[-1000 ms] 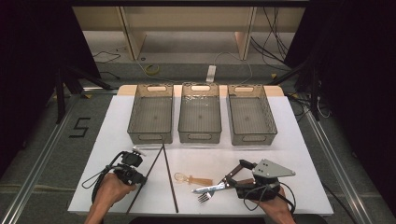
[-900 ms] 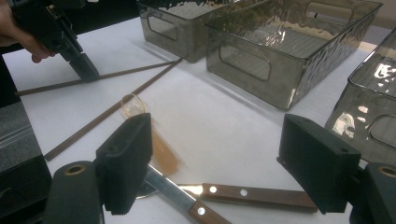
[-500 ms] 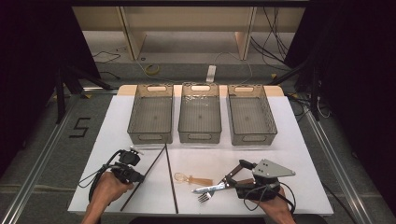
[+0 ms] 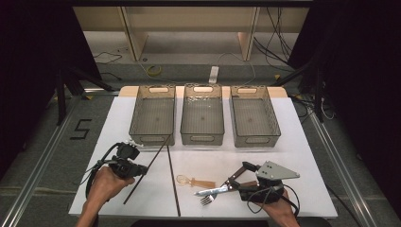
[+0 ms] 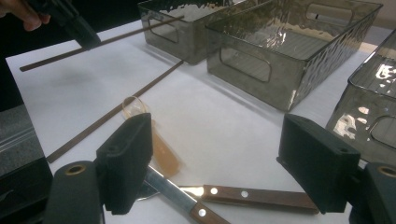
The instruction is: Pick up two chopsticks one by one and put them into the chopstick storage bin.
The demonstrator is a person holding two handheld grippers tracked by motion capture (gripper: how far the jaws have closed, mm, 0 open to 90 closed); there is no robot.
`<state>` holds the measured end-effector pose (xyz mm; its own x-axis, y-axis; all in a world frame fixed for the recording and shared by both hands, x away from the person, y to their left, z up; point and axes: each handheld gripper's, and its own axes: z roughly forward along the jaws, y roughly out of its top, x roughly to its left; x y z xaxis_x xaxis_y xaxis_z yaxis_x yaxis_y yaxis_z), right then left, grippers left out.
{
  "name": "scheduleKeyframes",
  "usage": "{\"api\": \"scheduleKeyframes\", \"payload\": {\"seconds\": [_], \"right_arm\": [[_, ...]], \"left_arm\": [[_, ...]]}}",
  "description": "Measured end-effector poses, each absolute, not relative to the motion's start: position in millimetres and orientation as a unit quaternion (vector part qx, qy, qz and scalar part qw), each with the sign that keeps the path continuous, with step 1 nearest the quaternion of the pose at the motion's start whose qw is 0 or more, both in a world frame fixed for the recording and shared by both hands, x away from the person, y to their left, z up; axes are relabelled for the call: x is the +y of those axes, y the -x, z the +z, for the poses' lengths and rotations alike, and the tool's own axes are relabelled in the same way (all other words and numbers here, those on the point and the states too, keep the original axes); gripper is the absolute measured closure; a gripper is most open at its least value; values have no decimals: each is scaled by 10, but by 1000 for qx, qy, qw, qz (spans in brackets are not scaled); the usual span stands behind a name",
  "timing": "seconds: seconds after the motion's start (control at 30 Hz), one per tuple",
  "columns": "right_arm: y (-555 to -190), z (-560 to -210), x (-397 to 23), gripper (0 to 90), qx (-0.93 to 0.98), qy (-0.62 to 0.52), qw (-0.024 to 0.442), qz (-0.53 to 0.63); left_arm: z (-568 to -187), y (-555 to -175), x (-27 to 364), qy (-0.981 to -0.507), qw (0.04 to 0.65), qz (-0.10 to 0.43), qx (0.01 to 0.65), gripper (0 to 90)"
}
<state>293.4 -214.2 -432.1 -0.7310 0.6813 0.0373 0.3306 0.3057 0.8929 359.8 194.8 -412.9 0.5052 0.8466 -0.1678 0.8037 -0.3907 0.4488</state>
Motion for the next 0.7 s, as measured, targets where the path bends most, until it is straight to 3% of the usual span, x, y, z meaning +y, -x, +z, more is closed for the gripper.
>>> {"api": "scheduleKeyframes", "payload": {"seconds": [0.7], "right_arm": [[-2940,-4322,-2149,268,786,-323,175,497]], "left_arm": [[-3473,-4233,2048,-785,347,115,500,847]]}}
